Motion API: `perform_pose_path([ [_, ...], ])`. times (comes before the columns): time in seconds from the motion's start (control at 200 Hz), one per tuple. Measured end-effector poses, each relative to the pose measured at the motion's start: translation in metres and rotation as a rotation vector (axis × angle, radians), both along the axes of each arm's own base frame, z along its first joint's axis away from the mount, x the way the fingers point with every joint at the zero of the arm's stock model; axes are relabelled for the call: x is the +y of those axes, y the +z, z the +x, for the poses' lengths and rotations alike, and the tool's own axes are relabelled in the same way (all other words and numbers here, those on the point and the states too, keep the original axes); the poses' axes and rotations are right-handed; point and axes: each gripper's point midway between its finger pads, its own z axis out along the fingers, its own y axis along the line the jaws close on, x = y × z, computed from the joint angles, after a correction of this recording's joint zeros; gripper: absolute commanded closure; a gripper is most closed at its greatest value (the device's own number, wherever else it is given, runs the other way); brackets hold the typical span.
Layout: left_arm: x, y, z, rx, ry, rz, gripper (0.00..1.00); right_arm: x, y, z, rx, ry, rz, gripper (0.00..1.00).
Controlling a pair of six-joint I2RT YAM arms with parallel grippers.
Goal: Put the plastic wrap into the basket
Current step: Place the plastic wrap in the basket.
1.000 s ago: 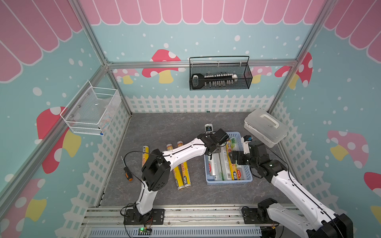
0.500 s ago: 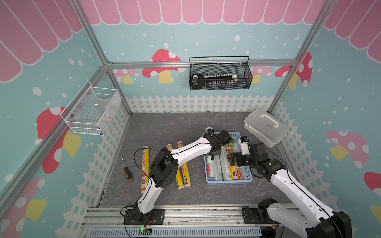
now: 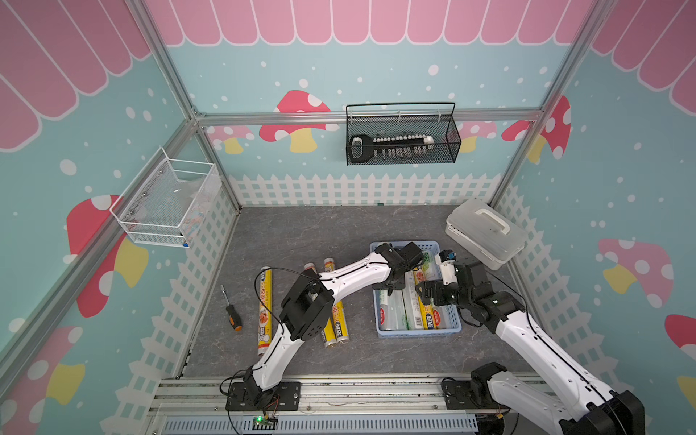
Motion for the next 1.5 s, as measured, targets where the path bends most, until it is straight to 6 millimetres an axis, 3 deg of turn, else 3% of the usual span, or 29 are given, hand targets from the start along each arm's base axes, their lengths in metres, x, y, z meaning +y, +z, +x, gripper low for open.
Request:
perform_pose_path([
  [0.64,0.002,0.001,0.001,-0.008,0.003,0.01,0.42,0.003,0.002,0.001,0.007,0.01,0.009,0.0],
  [0.916,0.004,0.012,0.003,-0.034,0.011,0.005,0.4,0.003,0.006,0.001,-0.008,0.009,0.014,0.0],
  [1.071,0.006,0.033,0.006,-0.073,0.016,-0.019,0.4,0.003,0.009,0.0,-0.017,0.009,0.017,0.01],
  [1.301,0.016,0.085,0.009,-0.179,0.031,-0.071,0.43,0.006,0.018,-0.002,-0.042,0.025,0.044,0.0],
  [1.501,0.055,0.117,0.002,-0.271,0.078,-0.121,0.46,0.028,0.048,-0.007,-0.115,0.12,0.172,0.01],
])
